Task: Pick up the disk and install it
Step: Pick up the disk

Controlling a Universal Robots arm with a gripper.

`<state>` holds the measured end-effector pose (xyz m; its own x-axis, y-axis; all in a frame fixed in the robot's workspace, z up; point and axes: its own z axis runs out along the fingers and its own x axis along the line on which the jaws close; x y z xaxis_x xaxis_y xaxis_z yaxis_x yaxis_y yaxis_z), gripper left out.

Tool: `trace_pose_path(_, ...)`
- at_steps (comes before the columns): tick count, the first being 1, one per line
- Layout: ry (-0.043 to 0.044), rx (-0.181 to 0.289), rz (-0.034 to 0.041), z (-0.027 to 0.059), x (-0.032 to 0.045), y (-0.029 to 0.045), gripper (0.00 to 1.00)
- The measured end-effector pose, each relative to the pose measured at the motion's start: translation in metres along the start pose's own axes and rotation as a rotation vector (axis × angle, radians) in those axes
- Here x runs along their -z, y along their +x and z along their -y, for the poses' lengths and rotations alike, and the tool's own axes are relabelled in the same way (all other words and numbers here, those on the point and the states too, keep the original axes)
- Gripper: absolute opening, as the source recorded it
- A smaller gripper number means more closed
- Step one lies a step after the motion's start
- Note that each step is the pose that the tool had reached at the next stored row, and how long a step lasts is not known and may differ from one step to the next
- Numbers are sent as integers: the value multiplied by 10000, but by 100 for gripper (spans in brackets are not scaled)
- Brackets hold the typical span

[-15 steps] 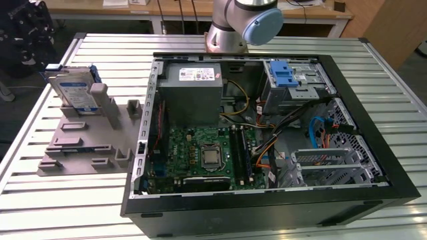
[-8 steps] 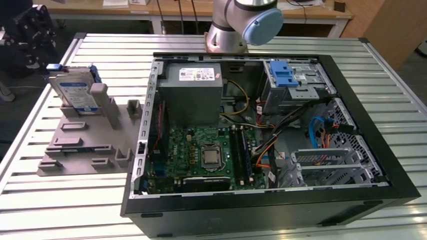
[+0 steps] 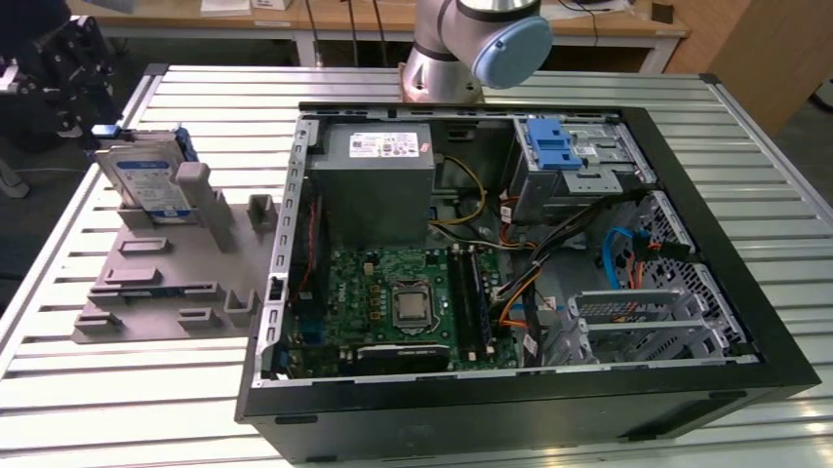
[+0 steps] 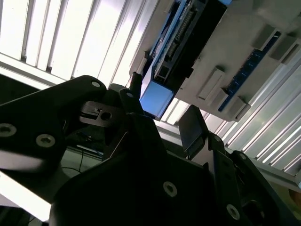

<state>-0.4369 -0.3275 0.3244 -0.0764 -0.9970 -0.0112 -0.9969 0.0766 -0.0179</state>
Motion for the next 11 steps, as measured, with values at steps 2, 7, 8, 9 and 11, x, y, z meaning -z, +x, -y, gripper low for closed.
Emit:
trace_pose_path(2,-18,-1,-2,-1,-26,0,59)
trace_pose_path(7,-41,-1,-3,-2,-82,1,59)
trace_pose_path(8,-46,-1,-3,-2,-92,1,59)
trace_pose_path(9,-51,-1,-4,-2,-102,1,59)
trace_pose_path(11,-59,0,-5,-2,-122,1,59)
